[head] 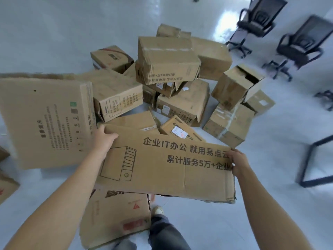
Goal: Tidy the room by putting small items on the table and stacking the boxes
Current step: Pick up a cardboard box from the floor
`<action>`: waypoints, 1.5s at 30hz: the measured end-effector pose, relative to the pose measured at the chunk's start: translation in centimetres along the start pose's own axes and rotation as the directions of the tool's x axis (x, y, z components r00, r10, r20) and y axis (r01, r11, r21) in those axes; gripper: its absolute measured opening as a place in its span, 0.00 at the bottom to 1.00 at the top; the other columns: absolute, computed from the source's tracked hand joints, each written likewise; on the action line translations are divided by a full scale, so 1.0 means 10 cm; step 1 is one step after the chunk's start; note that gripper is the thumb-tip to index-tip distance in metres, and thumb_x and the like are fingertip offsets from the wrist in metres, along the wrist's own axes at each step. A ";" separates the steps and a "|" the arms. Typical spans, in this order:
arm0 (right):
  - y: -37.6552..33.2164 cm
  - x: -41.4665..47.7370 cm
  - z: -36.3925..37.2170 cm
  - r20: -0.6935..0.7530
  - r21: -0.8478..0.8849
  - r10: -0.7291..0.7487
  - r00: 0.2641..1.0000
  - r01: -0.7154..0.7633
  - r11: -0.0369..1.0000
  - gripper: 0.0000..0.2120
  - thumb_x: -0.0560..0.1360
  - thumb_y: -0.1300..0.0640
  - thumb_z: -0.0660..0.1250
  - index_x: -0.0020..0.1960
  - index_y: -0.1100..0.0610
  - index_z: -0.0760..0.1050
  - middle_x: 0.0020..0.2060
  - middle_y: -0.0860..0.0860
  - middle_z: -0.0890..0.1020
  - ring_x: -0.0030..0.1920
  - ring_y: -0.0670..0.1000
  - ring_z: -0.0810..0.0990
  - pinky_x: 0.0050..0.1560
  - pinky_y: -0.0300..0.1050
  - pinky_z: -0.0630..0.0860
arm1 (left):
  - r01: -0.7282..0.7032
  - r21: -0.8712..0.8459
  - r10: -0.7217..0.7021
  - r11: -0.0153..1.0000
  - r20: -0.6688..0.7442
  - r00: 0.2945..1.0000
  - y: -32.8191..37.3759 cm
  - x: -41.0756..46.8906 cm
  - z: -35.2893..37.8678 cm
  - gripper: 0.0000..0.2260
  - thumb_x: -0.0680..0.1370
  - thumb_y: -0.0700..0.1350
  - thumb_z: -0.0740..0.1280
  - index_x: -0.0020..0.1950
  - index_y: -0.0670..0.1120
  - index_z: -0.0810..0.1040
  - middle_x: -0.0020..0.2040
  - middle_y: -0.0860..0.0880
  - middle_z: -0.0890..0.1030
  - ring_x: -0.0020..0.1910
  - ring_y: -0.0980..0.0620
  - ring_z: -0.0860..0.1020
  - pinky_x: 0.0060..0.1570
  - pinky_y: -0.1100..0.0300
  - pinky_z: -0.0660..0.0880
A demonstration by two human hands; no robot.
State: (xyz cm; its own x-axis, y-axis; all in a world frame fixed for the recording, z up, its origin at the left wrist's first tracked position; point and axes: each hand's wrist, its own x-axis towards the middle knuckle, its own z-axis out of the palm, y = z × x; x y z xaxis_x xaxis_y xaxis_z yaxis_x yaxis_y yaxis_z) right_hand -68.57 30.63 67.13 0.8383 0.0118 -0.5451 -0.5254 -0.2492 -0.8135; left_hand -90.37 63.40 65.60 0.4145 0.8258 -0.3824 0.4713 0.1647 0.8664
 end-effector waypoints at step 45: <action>2.99 -5.06 -5.65 -0.987 0.143 0.134 0.087 0.108 0.984 0.29 0.73 0.62 0.69 0.70 0.67 0.63 0.58 0.59 0.73 0.55 0.54 0.73 0.53 0.45 0.71 | -0.935 -0.149 0.385 0.321 0.923 -0.015 0.25 -6.57 3.94 0.28 0.76 0.49 0.67 0.72 0.41 0.63 0.66 0.34 0.69 0.67 0.35 0.63 0.62 0.41 0.65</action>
State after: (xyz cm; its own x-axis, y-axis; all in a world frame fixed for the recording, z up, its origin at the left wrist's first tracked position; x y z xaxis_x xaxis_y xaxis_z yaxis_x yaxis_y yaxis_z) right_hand -118.54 -32.11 81.83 0.1465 -0.9882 0.0440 -0.4471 -0.1059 -0.8882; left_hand -85.79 -11.69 80.25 0.8937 -0.4466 0.0435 -0.3525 -0.6389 0.6838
